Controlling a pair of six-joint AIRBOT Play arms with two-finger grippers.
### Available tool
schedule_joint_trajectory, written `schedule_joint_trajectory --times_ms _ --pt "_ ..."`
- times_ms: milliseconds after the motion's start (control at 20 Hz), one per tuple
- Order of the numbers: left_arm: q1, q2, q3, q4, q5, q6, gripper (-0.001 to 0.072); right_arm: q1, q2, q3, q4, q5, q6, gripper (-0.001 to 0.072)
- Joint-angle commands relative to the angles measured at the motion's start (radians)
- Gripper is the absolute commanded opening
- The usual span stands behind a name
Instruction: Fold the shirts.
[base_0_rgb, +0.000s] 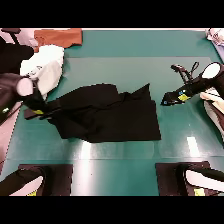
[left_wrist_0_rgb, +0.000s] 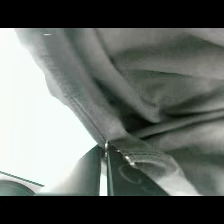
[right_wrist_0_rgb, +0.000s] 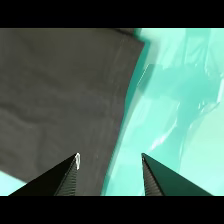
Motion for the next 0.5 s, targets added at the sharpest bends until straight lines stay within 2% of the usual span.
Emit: schedule_joint_trajectory --times_ms 0,150,300,450 --pt "0.0 0.149 0.0 0.097 -0.003 0.026 0.0028 0.0 0.021 0.0 0.003 0.074 0.001 0.0461" --pt "0.0 0.156 -0.011 0.114 -0.013 0.091 0.0028 -0.039 0.092 -0.06 0.111 0.074 -0.002 0.0462" --pt "0.0 0.157 -0.032 0.161 0.005 0.092 0.0028 -0.149 0.191 -0.226 0.265 0.052 -0.044 0.0461" --pt "0.0 0.158 -0.032 0.166 0.031 0.095 0.0028 -0.232 0.27 -0.368 0.264 0.005 -0.064 0.0462"
